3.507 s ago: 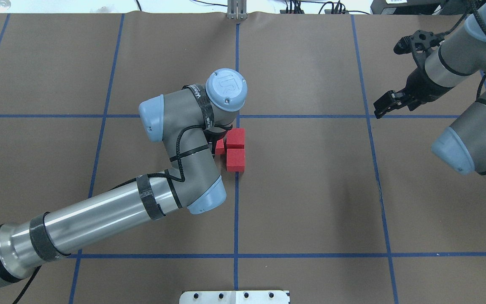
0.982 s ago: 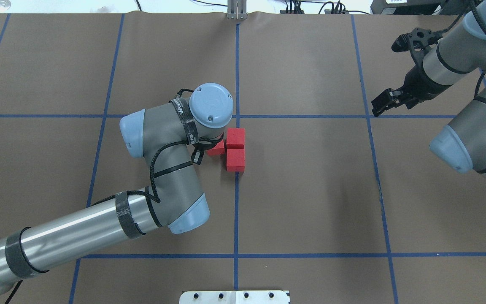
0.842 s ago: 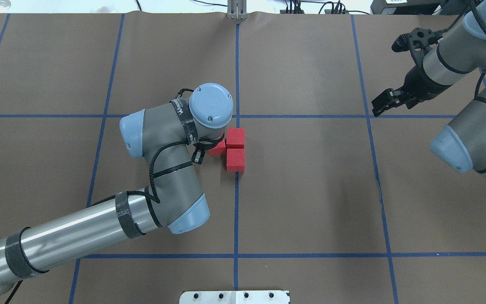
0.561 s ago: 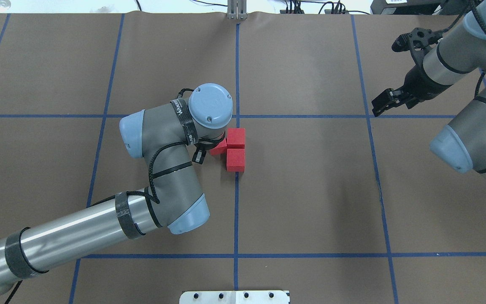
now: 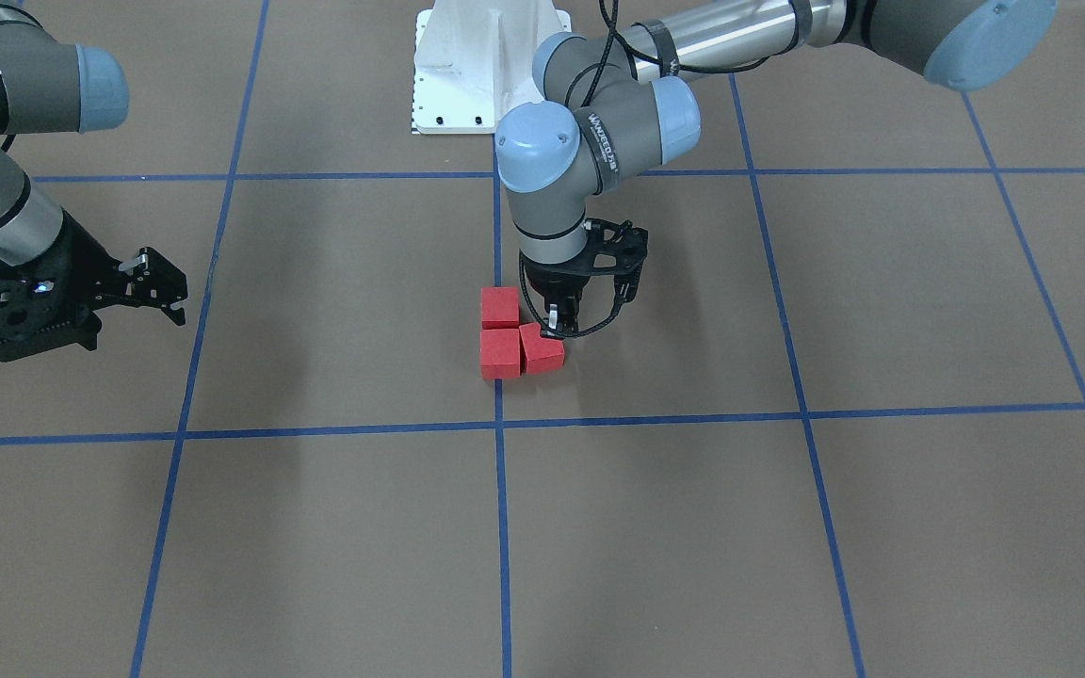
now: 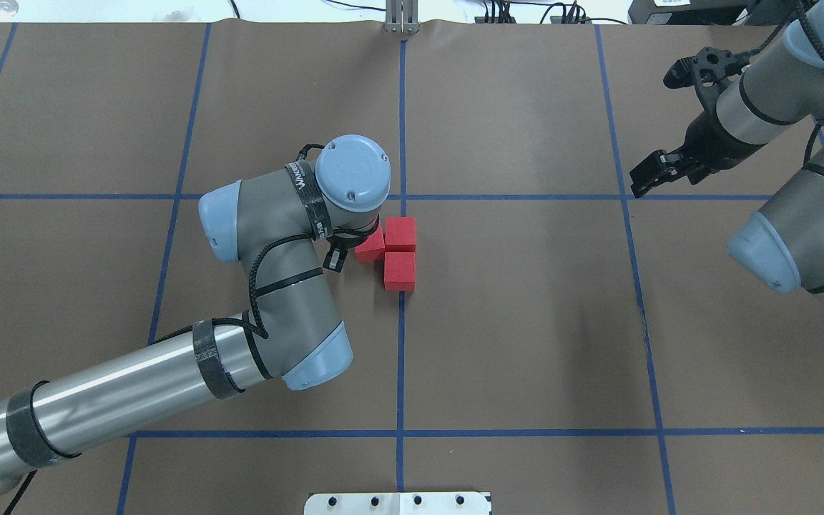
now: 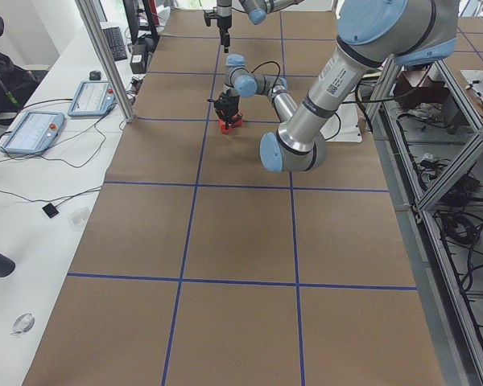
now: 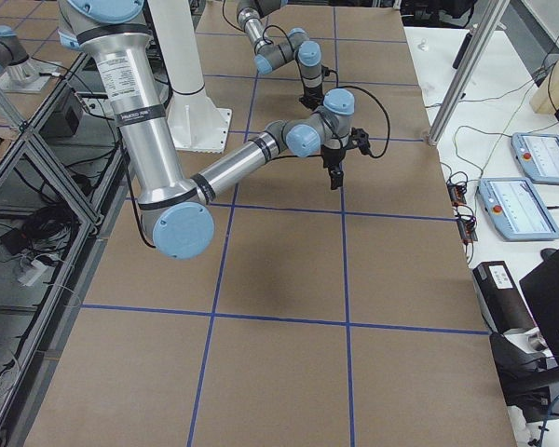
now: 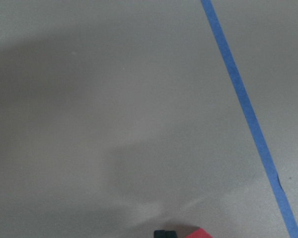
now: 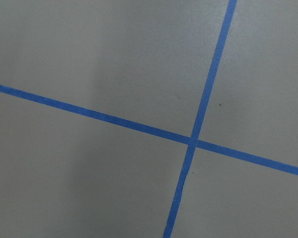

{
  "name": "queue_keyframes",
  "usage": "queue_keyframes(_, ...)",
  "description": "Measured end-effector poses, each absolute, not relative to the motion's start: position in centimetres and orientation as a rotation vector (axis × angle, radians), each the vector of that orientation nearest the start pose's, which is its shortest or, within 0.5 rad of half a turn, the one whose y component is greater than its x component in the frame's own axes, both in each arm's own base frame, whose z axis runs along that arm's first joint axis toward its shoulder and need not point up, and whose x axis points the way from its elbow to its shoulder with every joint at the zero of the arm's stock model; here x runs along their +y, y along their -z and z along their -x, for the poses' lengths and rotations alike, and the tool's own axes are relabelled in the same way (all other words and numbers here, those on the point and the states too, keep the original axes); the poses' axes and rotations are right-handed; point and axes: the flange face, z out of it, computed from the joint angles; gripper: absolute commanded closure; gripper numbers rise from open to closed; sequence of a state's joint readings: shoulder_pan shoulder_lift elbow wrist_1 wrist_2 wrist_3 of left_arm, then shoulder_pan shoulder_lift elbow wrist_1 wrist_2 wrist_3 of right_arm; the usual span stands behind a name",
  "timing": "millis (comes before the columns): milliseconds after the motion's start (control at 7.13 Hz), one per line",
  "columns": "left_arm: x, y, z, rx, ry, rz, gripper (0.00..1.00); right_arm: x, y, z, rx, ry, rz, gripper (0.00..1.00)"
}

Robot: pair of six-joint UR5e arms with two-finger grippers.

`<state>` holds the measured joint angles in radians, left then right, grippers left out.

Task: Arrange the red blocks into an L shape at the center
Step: 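Release and nudge the red cube flush against the column with the left gripper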

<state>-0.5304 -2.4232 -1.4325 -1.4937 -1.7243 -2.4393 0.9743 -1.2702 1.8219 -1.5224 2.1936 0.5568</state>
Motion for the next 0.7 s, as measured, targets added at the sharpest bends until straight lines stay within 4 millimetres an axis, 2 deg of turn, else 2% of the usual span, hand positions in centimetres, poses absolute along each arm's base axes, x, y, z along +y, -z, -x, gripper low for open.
queue_keyframes(701,-48.49,-20.15,-59.22,0.681,1.273,0.270,1.00,-52.88,-37.54,26.81,-0.820,0.225,-0.155,0.01)
